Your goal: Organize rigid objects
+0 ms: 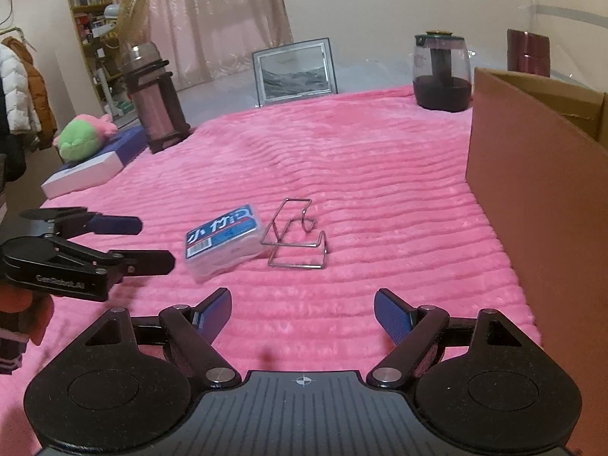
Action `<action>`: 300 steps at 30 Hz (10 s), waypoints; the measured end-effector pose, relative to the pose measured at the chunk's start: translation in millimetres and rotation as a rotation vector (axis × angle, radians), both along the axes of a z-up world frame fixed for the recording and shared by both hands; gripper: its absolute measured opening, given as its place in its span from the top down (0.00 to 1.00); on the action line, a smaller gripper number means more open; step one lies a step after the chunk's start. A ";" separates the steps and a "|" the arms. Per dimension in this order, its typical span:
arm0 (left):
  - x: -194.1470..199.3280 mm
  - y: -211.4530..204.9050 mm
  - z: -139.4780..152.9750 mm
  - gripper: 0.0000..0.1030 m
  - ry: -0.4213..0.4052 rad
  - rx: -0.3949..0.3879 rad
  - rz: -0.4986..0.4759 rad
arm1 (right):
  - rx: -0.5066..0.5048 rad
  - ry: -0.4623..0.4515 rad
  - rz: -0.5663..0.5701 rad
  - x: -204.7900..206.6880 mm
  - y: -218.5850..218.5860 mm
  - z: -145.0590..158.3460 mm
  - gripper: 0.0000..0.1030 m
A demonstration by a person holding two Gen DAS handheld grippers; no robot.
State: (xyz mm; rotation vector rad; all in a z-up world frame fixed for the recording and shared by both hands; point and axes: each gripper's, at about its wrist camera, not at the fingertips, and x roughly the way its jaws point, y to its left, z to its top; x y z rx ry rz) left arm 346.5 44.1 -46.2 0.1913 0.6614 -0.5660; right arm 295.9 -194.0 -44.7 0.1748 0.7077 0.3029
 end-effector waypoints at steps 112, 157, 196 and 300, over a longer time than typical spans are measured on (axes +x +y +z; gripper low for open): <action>-99.1 -280.7 150.7 0.48 -0.064 0.152 -0.327 | -0.260 -0.196 0.062 -131.8 -247.4 152.7 0.51; 53.3 -447.1 31.9 0.48 0.116 0.605 -0.628 | -0.910 0.032 0.634 35.5 -251.2 26.9 0.51; 52.9 -443.8 37.5 0.45 0.115 0.591 -0.614 | -0.849 0.094 0.610 65.1 -244.3 11.6 0.51; -339.0 -216.5 80.0 0.01 0.078 -0.111 0.405 | -0.055 0.053 -0.113 -284.0 -204.4 94.9 0.09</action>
